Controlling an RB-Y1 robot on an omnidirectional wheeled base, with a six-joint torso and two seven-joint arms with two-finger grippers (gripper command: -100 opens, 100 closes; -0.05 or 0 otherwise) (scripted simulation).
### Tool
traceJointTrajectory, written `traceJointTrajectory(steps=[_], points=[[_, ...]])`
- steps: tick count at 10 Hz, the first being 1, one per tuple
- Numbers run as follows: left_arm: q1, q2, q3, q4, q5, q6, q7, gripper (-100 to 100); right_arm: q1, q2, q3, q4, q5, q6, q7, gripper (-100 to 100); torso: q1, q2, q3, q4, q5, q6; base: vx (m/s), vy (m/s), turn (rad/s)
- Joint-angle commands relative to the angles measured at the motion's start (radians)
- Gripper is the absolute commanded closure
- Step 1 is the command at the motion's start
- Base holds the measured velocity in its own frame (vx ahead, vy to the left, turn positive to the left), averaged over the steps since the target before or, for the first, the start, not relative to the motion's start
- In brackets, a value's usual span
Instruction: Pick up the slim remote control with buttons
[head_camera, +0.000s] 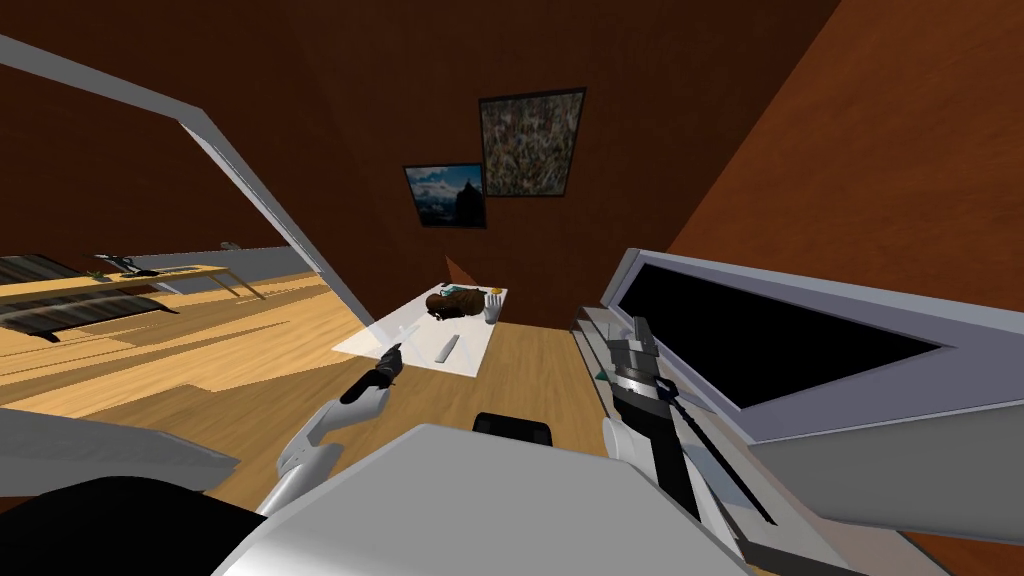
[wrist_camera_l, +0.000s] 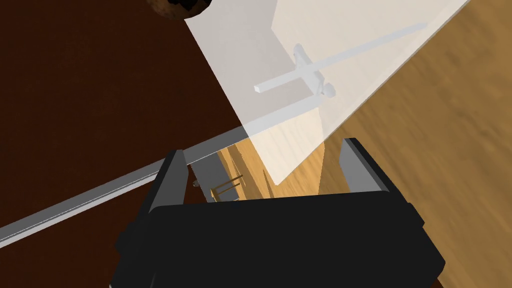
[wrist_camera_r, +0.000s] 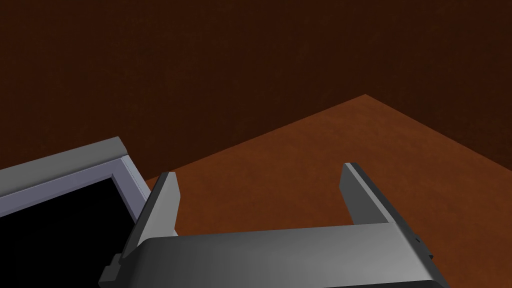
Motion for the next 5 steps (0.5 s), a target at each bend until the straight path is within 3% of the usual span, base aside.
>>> traceJointTrajectory(steps=[1,2,3,5], points=[[-0.012,0.023,0.027,0.050,0.023,0.050,0.018,-100,0.000,0.000,0.000,0.000,0.000,0.000,0.000,0,0.000,0.000,0.000,0.000,0.000,0.000,0.086,-0.086,-0.026],[-0.012,0.023,0.027,0.054,0.023,0.070,0.018,-100,0.000,0.000,0.000,0.000,0.000,0.000,0.000,0,-0.002,-0.002,-0.001,0.000,0.000,0.000,0.078,-0.090,-0.009],[-0.028,0.041,0.053,0.081,0.042,0.112,0.035,-100,0.000,0.000,0.000,0.000,0.000,0.000,0.000,0,-0.002,-0.002,-0.001,-0.001,0.000,0.000,0.082,-0.111,-0.032],[-0.028,0.041,0.053,0.108,0.042,0.131,0.035,-100,0.000,0.000,0.000,0.000,0.000,0.000,0.000,0,-0.002,-0.003,-0.002,-0.001,0.000,0.000,0.072,-0.054,0.002]])
